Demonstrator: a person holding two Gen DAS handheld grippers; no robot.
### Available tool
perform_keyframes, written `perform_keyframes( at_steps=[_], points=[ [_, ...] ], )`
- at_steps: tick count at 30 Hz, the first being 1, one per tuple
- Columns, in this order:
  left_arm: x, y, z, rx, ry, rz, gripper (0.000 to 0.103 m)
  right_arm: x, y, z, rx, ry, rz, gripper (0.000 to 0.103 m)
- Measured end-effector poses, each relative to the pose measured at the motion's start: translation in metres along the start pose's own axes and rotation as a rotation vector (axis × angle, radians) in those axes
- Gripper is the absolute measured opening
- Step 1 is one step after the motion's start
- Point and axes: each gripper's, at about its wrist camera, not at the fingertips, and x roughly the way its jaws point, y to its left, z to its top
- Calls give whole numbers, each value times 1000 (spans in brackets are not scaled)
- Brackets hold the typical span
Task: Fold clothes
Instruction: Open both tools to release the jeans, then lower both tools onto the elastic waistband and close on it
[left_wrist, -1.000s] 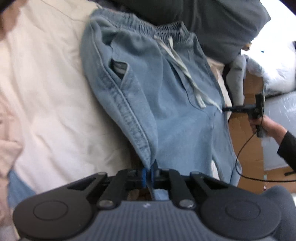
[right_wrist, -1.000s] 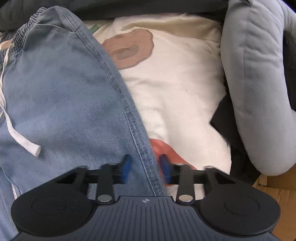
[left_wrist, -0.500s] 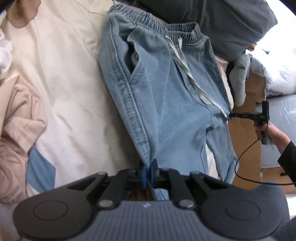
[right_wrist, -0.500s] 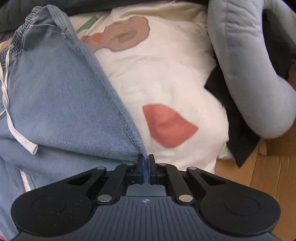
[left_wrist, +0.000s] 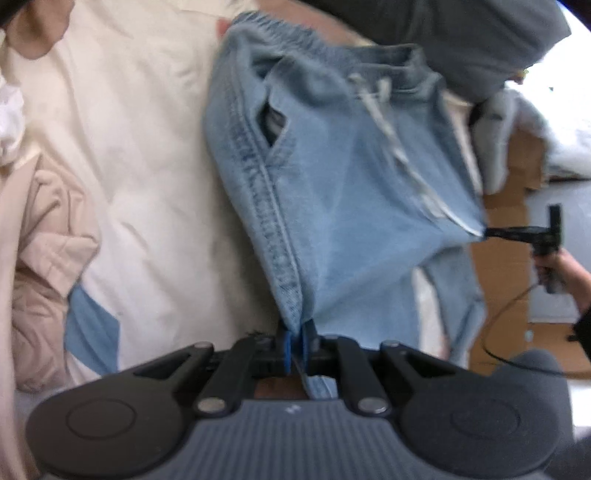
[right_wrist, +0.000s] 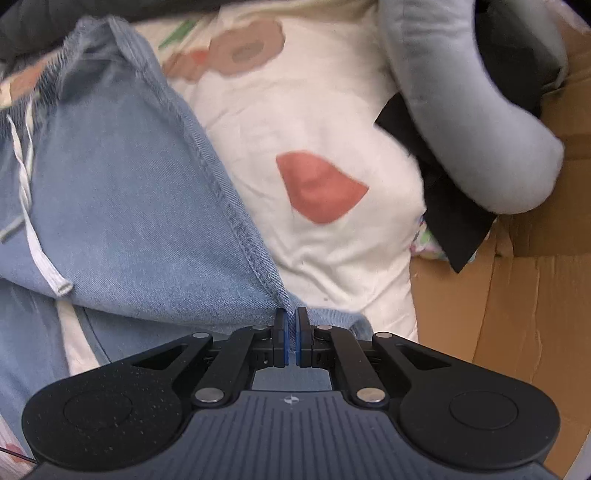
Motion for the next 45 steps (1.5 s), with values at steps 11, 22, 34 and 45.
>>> perform_keyframes(
  at_steps=[11, 22, 34, 45],
  points=[
    [-36, -11, 41, 67, -101, 154, 30, -2, 18, 19, -58, -117, -33, 40],
    [-46, -23, 106, 121, -289, 236, 30, -40, 53, 82, -152, -335, 55, 46],
    [-23, -22, 148, 167, -339, 273, 29, -53, 130, 170, -345, -482, 165, 46],
    [-1, -13, 160, 163, -324, 267, 37, -21, 171, 216, -493, -402, 136, 54]
  ],
)
